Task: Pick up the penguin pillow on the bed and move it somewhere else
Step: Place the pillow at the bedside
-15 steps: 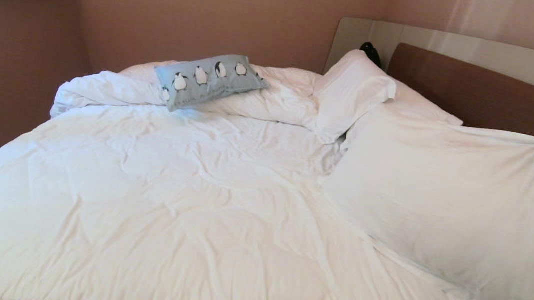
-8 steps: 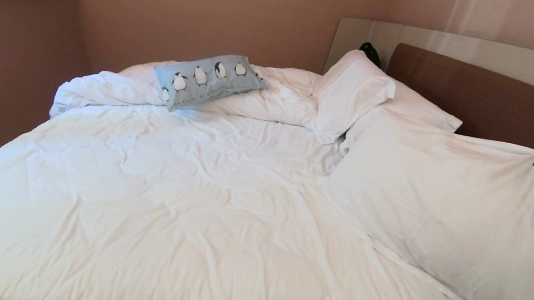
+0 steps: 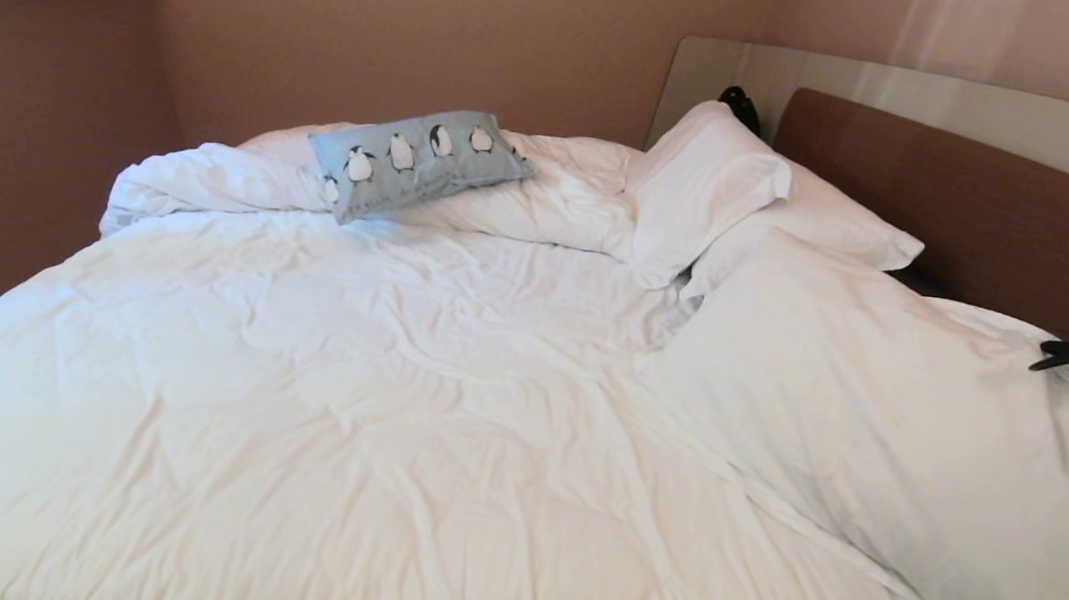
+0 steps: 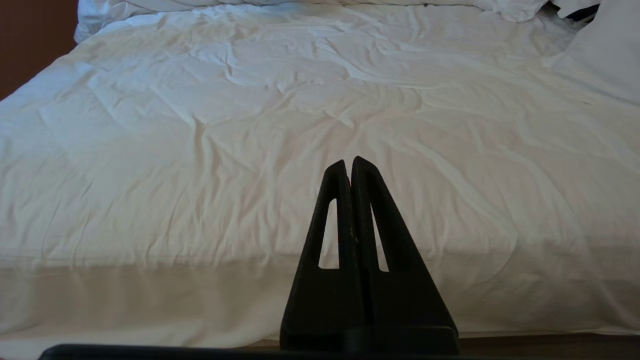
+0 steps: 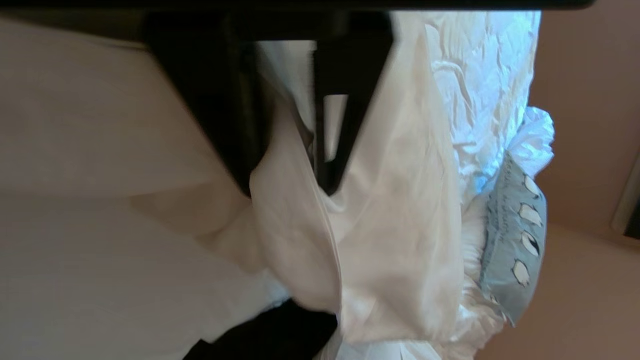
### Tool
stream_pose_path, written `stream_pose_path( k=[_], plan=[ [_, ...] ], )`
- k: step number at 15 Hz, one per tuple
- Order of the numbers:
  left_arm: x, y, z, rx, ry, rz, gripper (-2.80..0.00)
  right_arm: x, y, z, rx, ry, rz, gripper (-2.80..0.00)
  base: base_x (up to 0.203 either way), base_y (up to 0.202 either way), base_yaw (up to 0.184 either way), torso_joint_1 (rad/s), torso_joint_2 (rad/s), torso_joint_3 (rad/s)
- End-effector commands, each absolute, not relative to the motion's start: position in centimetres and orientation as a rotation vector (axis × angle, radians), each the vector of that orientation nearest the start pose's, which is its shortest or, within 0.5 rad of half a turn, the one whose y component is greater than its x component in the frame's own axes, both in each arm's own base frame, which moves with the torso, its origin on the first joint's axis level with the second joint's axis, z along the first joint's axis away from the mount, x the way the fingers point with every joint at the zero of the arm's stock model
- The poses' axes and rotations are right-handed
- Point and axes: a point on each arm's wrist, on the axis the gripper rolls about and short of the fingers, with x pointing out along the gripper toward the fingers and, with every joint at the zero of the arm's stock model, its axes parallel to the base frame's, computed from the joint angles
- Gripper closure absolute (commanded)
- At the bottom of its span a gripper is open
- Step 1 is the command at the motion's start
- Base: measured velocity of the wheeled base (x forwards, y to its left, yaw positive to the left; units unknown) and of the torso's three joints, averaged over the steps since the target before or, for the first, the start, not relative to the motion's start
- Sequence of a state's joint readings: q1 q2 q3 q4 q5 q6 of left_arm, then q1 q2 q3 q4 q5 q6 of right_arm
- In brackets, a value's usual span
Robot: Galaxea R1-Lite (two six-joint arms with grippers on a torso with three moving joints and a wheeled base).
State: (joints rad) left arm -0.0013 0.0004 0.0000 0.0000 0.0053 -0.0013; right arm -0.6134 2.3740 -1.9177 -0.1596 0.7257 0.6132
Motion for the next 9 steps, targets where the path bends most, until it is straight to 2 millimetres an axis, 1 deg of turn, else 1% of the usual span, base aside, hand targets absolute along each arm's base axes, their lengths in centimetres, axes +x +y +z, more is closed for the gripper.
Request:
stream_pose_path(
  k=[1,2,4,7,9],
  plan=[
    [-2.3,0.0,7.5,-0.002,0.001,0.005,0.0,41.8,-27.6,16.3,0.794,0.277,0.038,-2.8,0.0,0.0,0.0,0.0,0.0,0.0],
    [-2.3,0.0,7.5,-0.002,0.002,0.005,0.0,41.7,-27.6,16.5,0.793,0.273,0.038,-2.8,0.0,0.0,0.0,0.0,0.0,0.0],
    [-2.3,0.0,7.5,-0.002,0.0,0.005,0.0,41.3,-27.3,18.0,0.776,0.251,0.044,-2.8,0.0,0.0,0.0,0.0,0.0,0.0],
    [-2.3,0.0,7.5,-0.002,0.001,0.005,0.0,39.8,-26.3,21.3,0.742,0.206,0.057,-2.8,0.0,0.0,0.0,0.0,0.0,0.0],
    [-2.3,0.0,7.5,-0.002,0.001,0.005,0.0,38.3,-25.5,23.8,0.717,0.172,0.063,-2.8,0.0,0.0,0.0,0.0,0.0,0.0]
  ],
)
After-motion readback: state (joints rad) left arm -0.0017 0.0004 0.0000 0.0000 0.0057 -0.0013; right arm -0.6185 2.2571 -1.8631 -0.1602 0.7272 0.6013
